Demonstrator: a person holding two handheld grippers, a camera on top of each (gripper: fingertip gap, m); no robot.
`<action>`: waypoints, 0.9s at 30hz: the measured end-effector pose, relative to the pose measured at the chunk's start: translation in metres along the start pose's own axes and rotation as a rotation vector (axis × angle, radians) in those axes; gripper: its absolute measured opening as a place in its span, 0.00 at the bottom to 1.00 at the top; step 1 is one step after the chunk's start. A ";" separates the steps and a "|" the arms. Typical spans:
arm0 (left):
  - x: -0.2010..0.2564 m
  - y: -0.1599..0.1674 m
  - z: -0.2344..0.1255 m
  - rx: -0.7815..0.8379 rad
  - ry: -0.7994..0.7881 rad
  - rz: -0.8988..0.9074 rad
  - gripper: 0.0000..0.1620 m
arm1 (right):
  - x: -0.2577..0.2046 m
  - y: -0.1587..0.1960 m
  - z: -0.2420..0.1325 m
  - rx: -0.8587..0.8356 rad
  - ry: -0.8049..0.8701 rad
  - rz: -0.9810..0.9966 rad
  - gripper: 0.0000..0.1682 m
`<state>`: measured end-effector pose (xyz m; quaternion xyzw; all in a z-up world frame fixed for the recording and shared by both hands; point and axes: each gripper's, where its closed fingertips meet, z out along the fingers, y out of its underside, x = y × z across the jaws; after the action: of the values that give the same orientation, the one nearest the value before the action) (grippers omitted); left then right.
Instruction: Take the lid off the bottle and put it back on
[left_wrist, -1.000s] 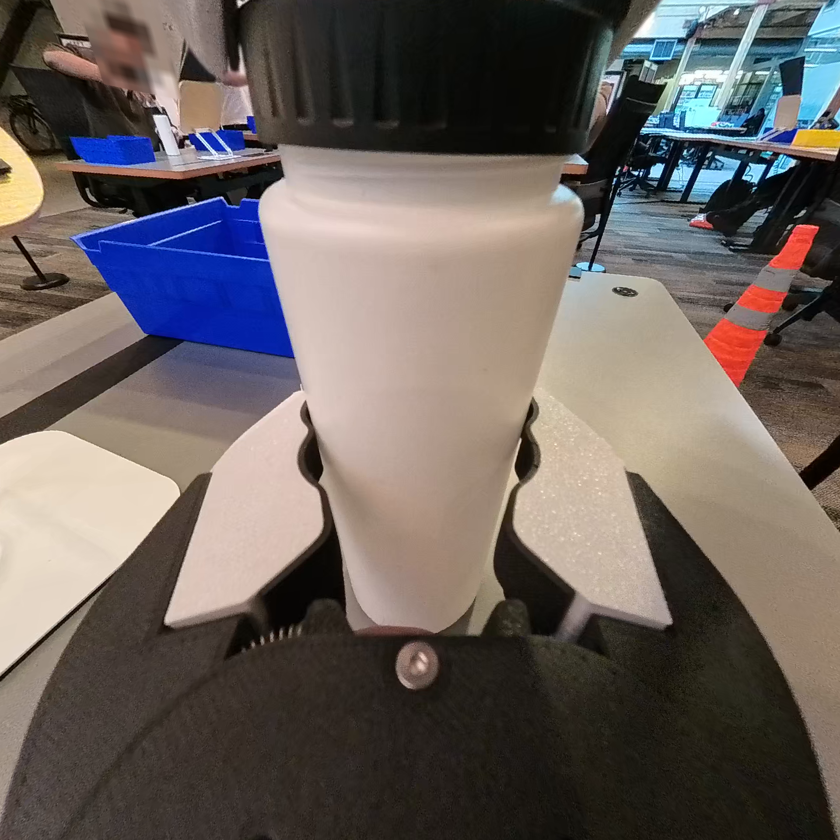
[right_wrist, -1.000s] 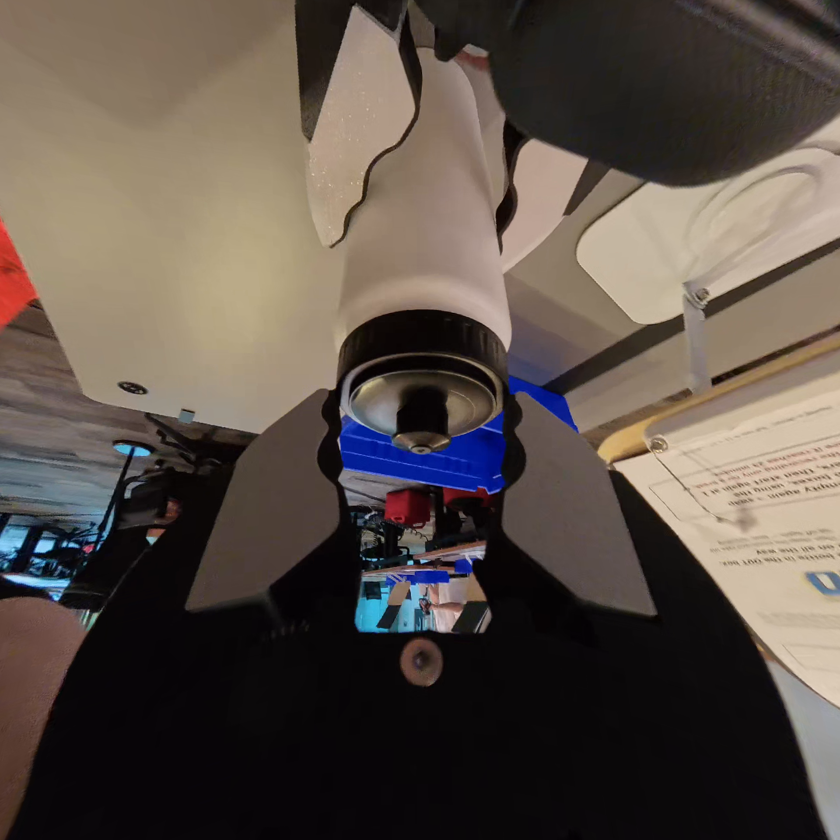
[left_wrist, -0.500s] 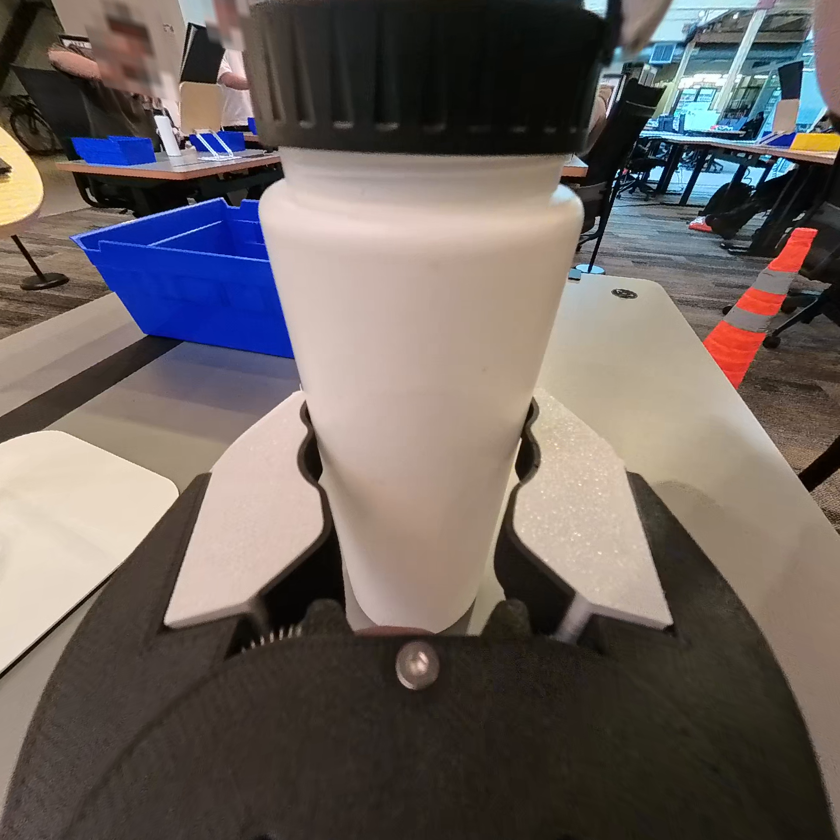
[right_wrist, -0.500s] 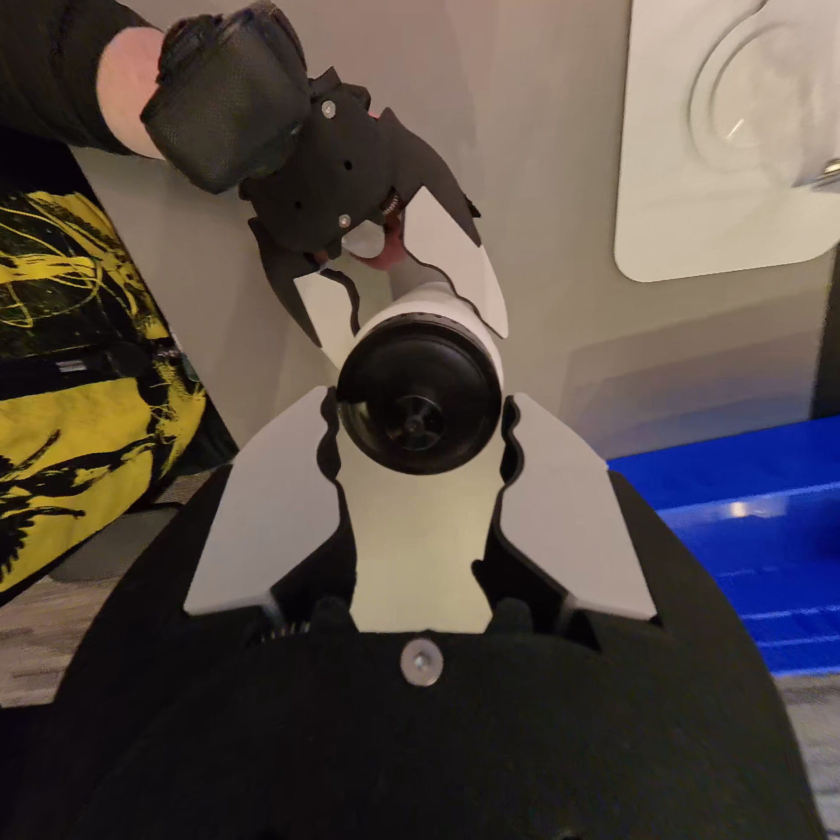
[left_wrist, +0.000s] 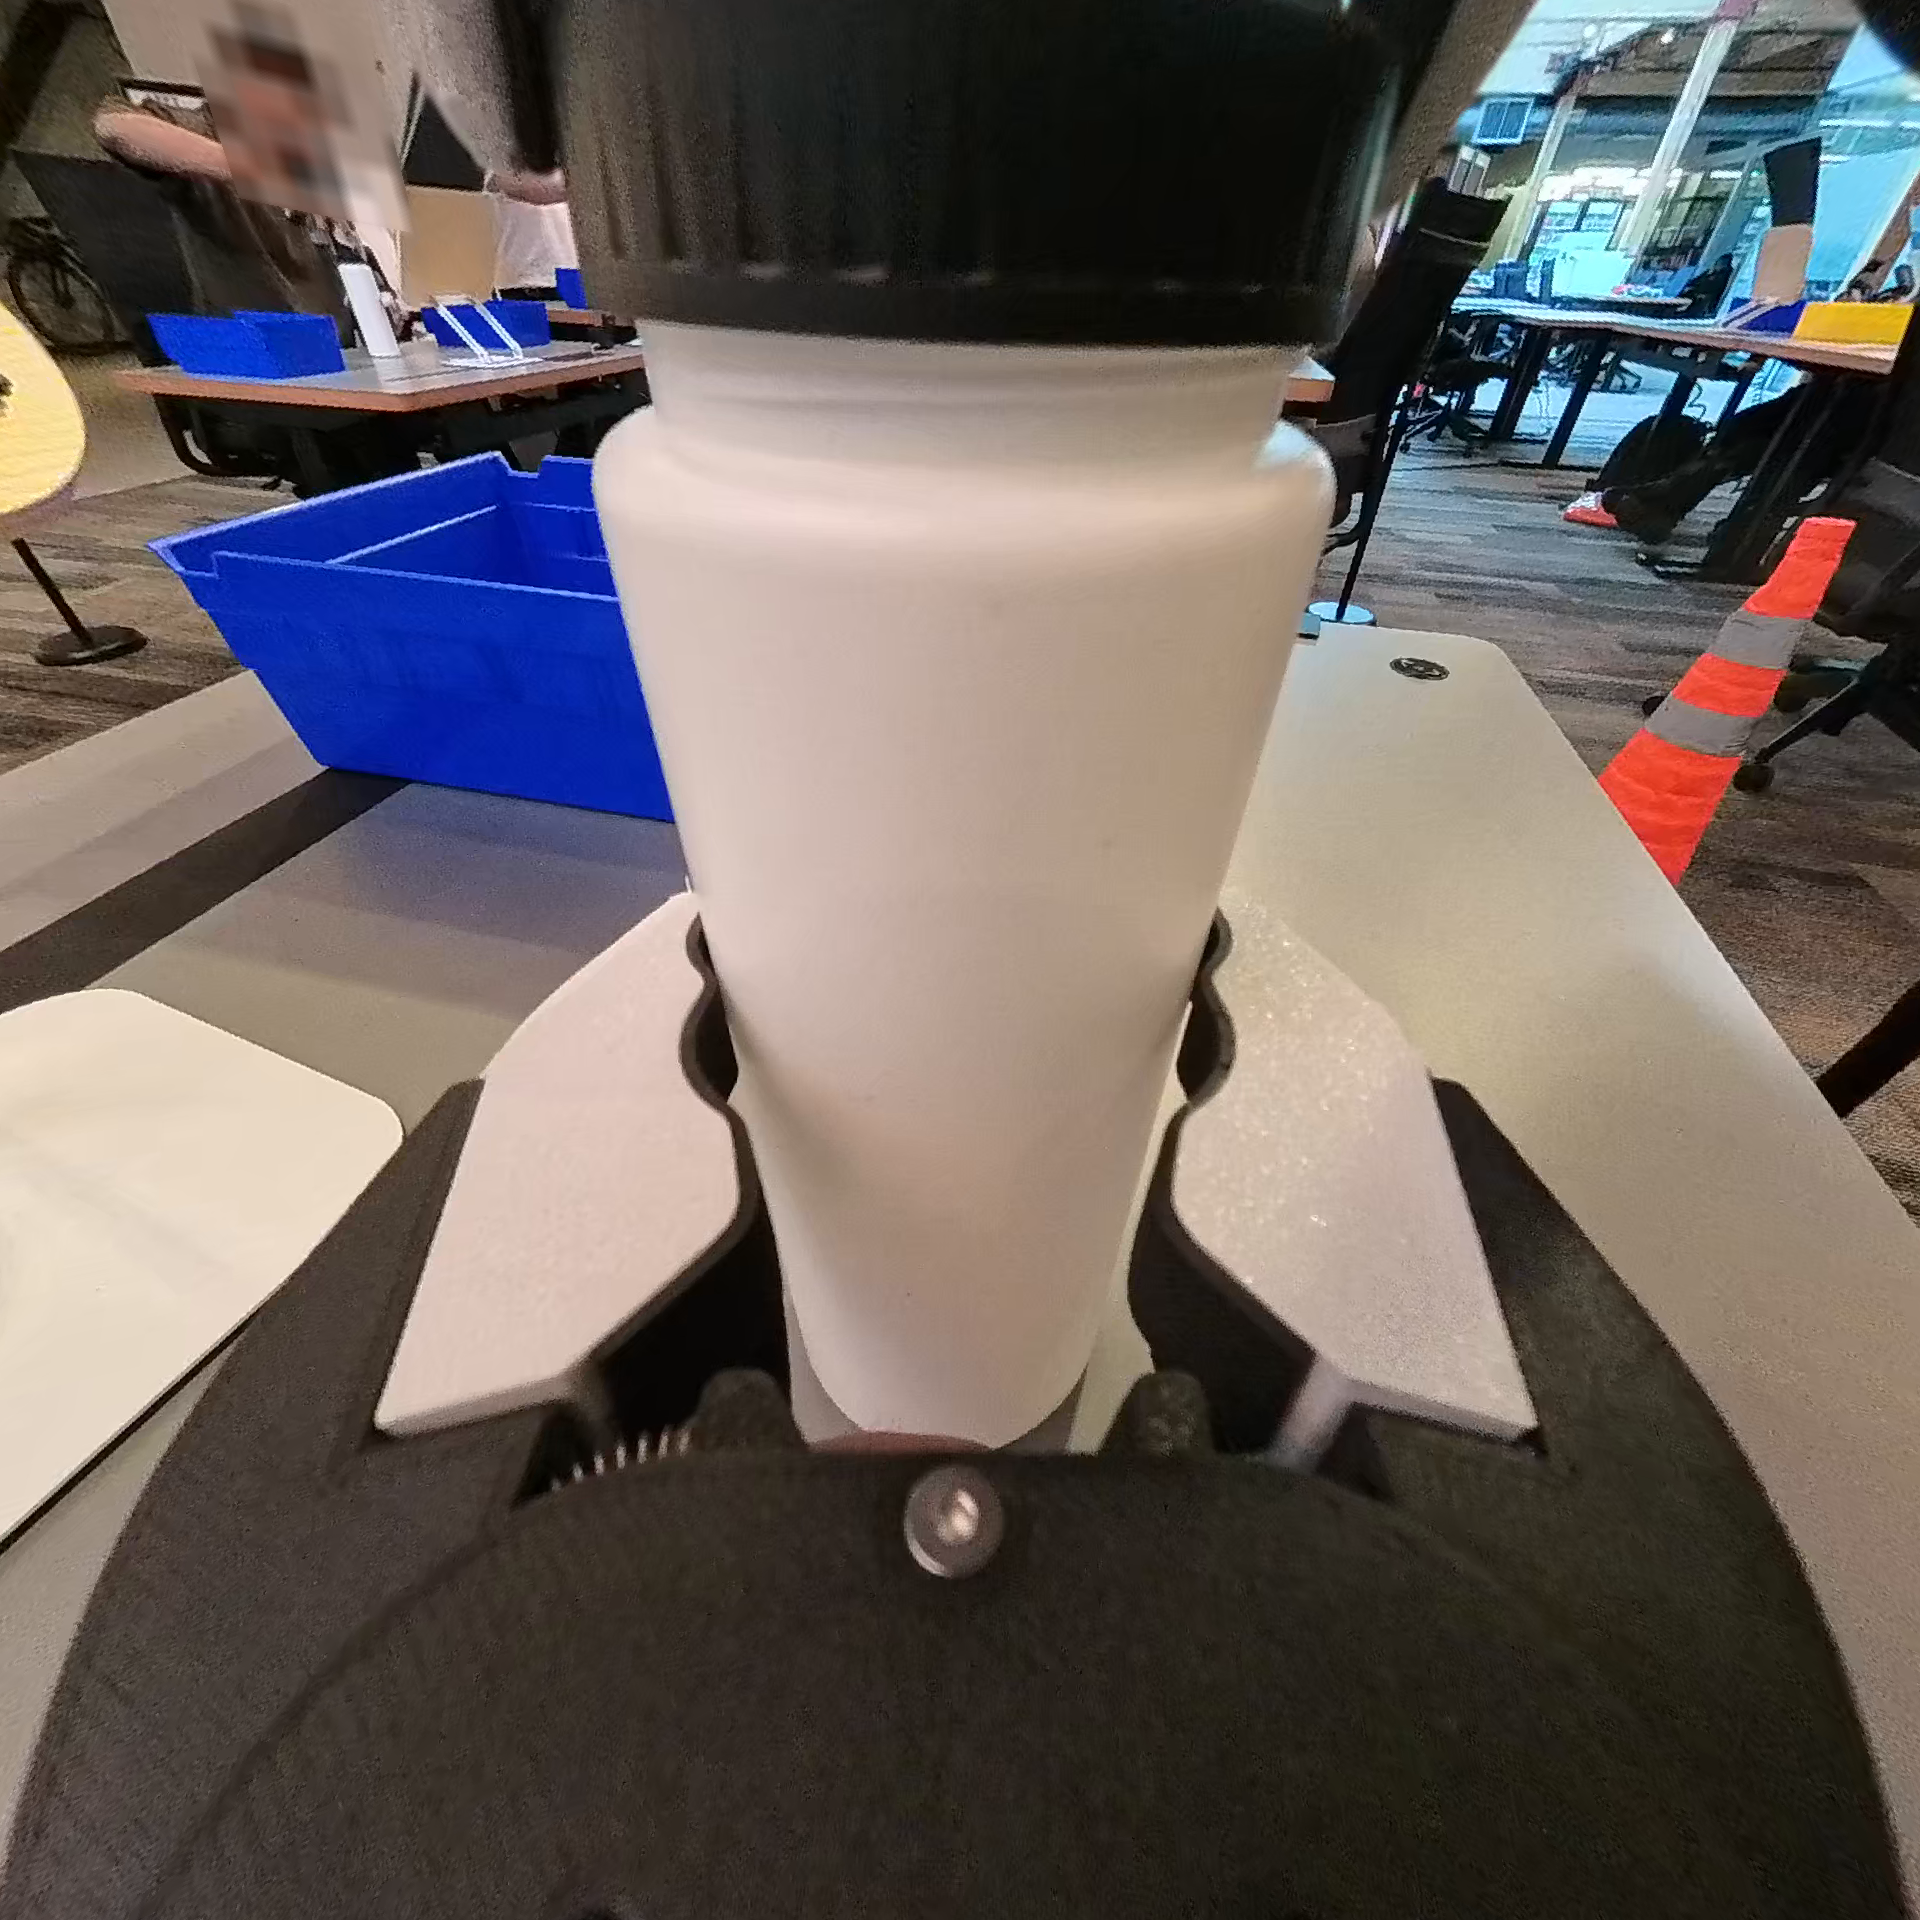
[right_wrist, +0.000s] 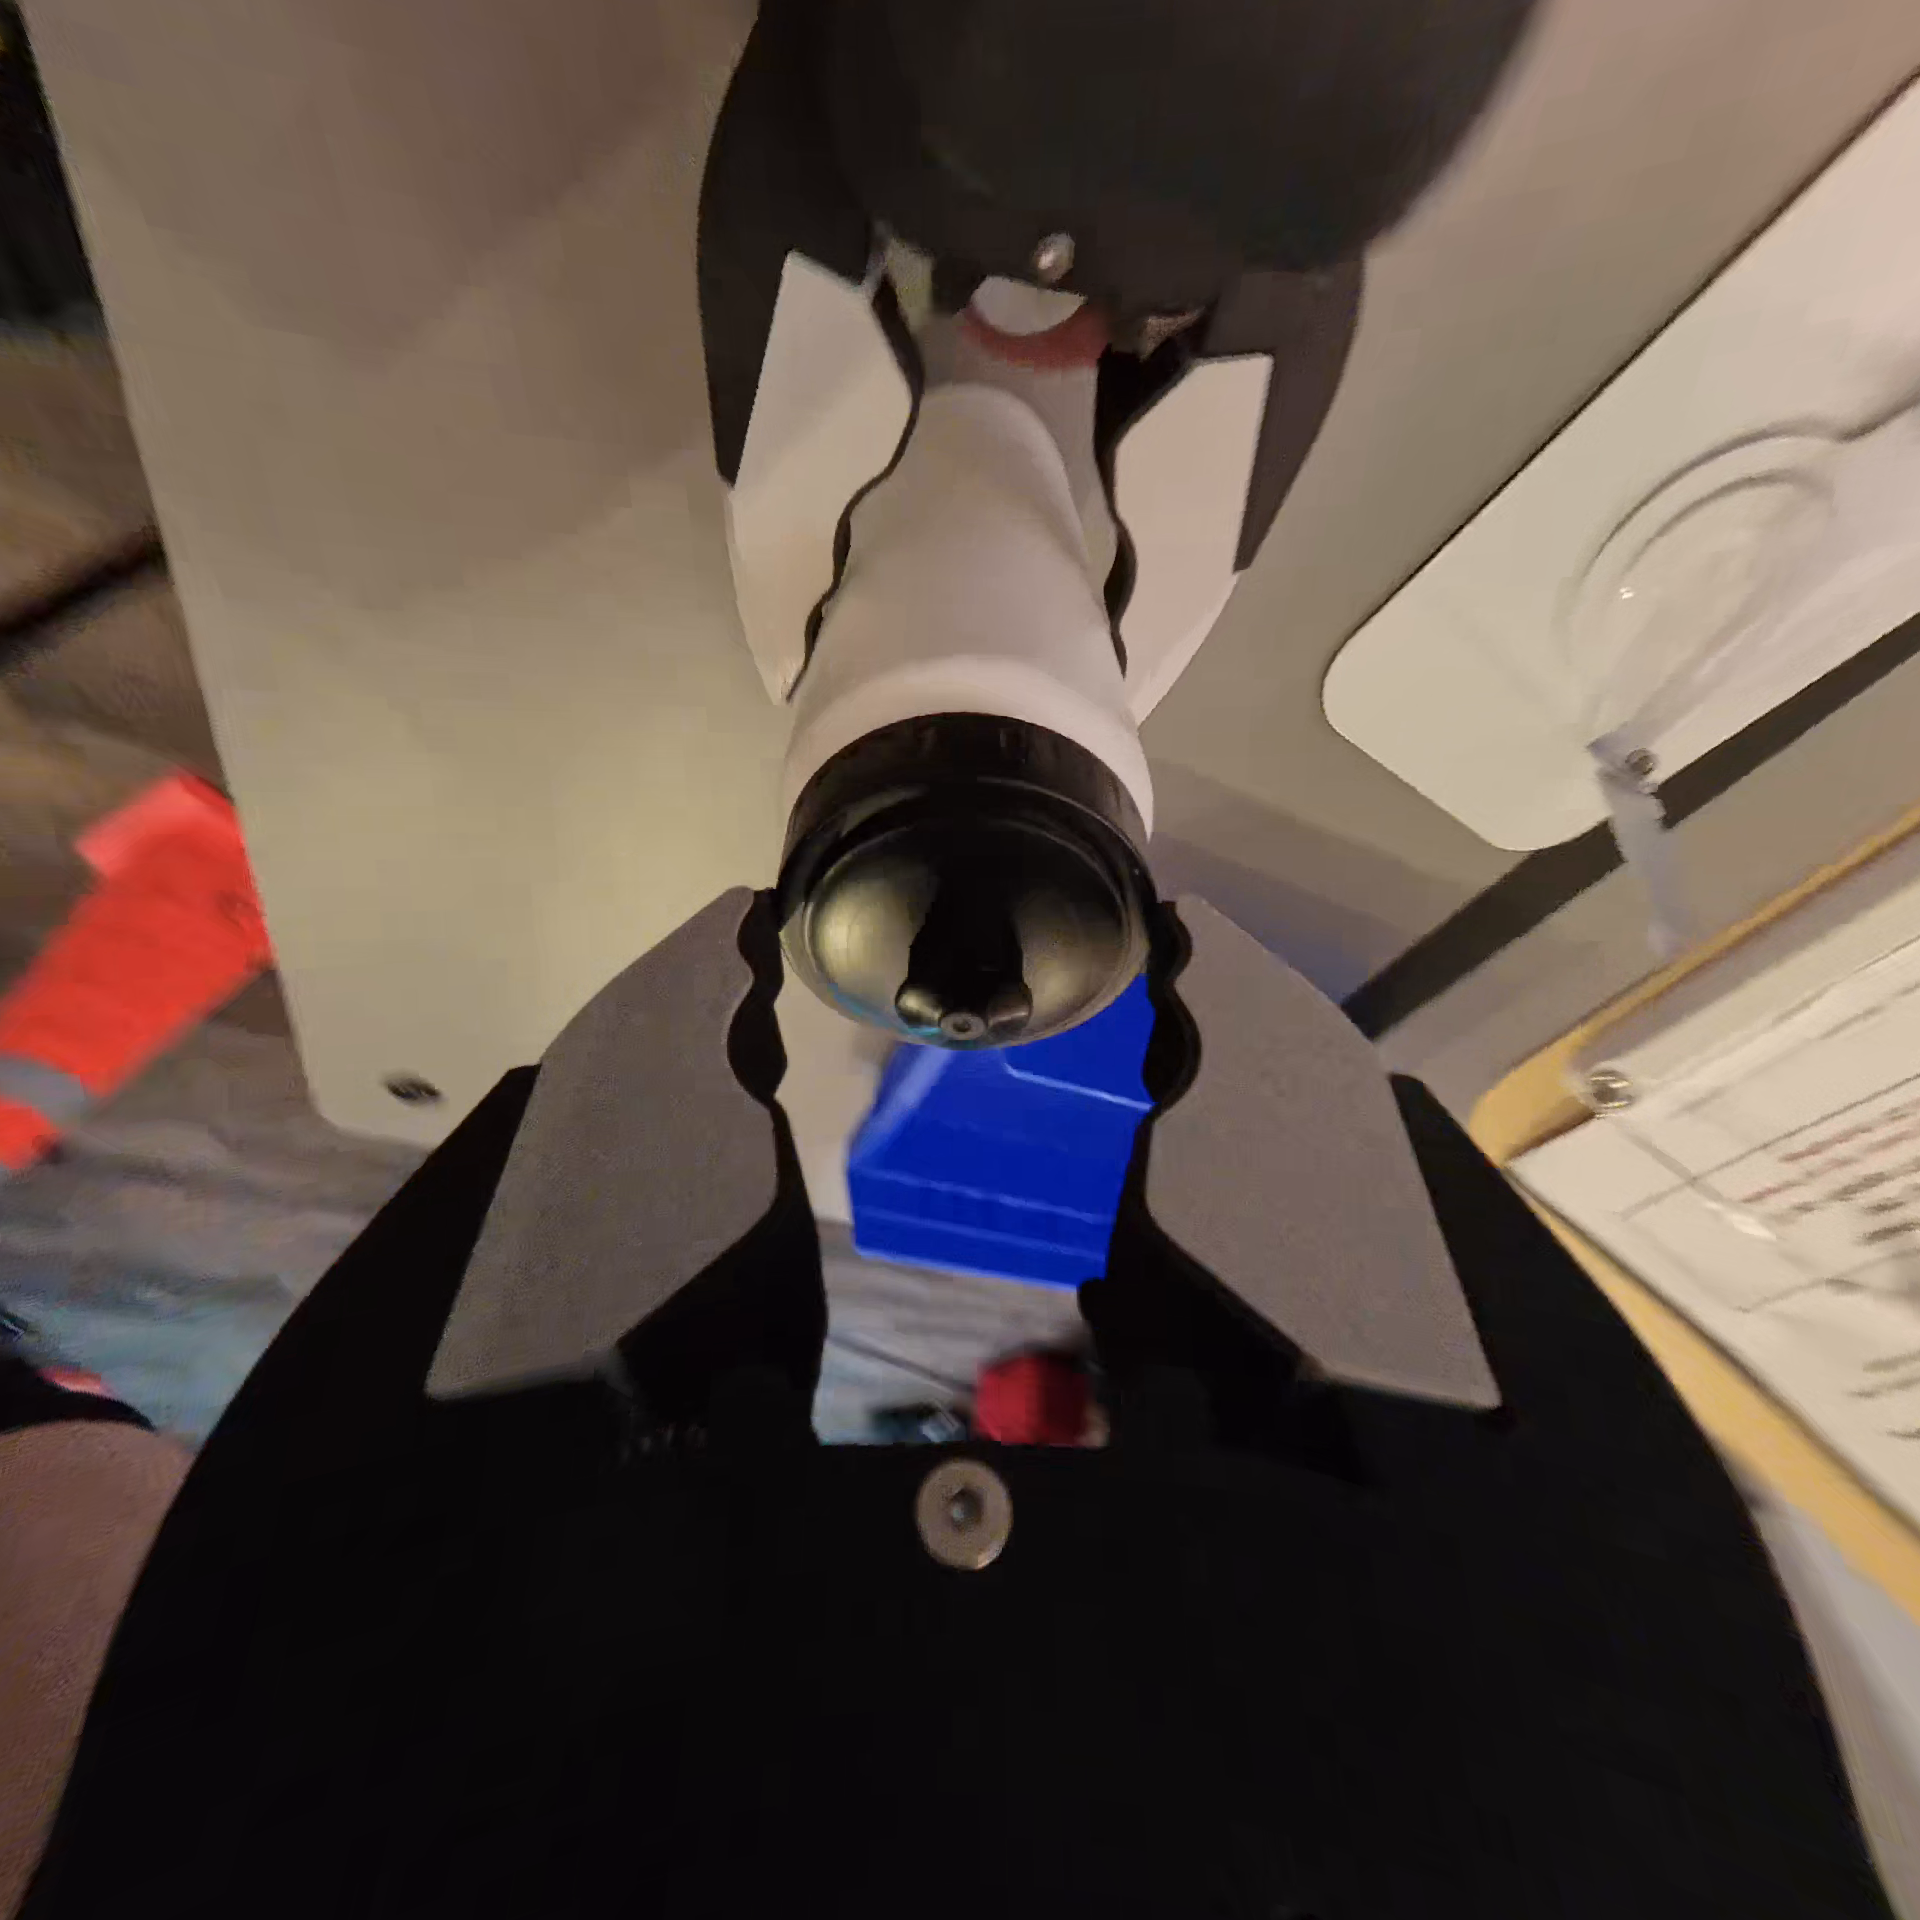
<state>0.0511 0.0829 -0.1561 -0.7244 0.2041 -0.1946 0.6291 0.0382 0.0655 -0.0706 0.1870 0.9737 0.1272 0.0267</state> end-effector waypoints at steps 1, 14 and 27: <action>0.000 0.000 0.000 0.000 0.000 -0.001 0.52 | 0.001 0.001 0.000 -0.064 0.020 -0.067 0.40; 0.000 0.000 -0.001 0.004 0.001 -0.004 0.52 | 0.009 -0.001 -0.022 0.188 0.127 0.342 0.53; 0.001 0.000 0.001 0.002 -0.001 0.000 0.52 | 0.001 -0.008 0.005 0.695 0.065 0.880 0.46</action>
<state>0.0522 0.0829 -0.1560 -0.7239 0.2034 -0.1946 0.6298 0.0346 0.0597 -0.0776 0.5695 0.7888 -0.1962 -0.1221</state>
